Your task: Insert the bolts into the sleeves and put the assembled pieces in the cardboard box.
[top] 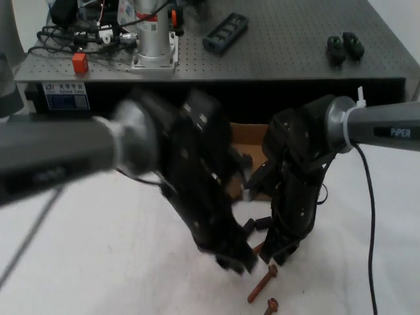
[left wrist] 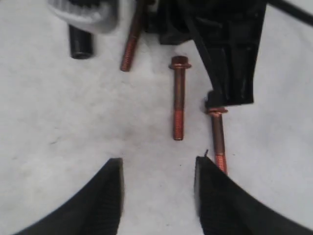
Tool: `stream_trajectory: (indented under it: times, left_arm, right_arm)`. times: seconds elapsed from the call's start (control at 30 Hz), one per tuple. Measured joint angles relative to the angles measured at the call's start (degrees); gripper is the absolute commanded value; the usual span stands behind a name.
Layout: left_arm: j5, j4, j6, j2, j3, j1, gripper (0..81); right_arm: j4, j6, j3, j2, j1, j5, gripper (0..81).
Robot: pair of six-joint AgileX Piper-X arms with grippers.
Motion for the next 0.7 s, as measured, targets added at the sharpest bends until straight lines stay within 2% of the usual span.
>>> stream_trajectory:
  times: [0.2, 0.3, 0.47, 0.7]
  left_arm:
    - [-0.8, -0.3, 0.1, 7.1, -4.2, -4.5, 34.2]
    - [-3.7, -0.7, 0.1, 10.9, -8.5, -6.1, 34.2]
    - [-4.6, -0.3, 0.2, 16.0, -14.3, -6.3, 34.2]
    - [-4.6, 1.9, 0.9, 19.1, -16.2, -6.8, 31.4]
  right_arm:
    - [-2.6, 2.6, 6.9, -9.2, -7.0, -2.9, 1.1]
    - [-3.0, 3.3, 9.2, -13.5, -8.7, -3.0, 1.1]
    - [-3.5, 4.4, 14.3, -23.1, -11.2, -3.5, 1.1]
    - [-3.9, 5.4, 15.5, -30.8, -13.1, -3.5, 1.1]
